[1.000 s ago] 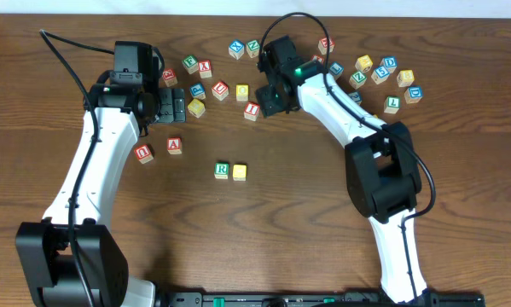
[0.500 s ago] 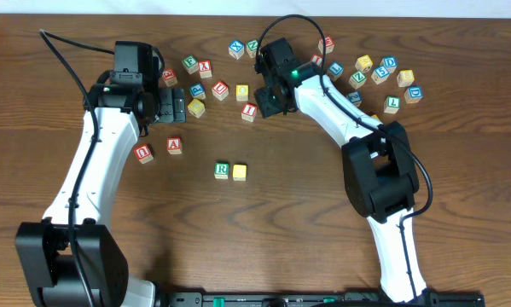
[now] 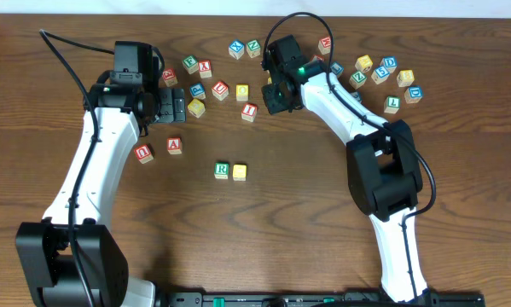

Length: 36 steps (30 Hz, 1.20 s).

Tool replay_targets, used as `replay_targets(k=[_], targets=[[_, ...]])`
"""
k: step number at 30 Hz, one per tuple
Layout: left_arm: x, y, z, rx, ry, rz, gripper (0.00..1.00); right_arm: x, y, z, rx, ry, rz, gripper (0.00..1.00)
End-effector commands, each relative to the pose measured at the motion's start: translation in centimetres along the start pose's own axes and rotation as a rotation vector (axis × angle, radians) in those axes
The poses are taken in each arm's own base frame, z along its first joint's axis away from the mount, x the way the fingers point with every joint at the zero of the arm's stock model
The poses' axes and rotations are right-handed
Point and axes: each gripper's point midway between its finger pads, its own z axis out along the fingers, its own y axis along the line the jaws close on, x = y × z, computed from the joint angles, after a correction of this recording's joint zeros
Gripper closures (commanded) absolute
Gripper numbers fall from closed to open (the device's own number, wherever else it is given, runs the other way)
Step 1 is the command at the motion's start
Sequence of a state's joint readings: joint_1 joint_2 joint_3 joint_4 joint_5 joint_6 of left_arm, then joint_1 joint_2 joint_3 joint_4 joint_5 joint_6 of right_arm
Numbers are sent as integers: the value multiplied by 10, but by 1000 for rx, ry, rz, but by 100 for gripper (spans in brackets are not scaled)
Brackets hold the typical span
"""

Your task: Spell out ROBOT

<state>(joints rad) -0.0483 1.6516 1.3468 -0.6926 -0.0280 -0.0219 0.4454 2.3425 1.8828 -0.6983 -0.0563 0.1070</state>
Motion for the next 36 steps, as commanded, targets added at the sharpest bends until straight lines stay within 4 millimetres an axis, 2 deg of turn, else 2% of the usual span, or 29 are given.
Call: replay_targets(k=[1,14,21,36], targets=[[1,1,1,0,5,3,2,3,1,4,-5,11,13,60],[1,1,1,0,5,3,2,4,1,4,-4,15,13,71],[1,1,1,0,5,3,2,9,0,4,-2,34,14,80],[1,1,1,0,5,3,2,14,1,4,-1,55,13,84]])
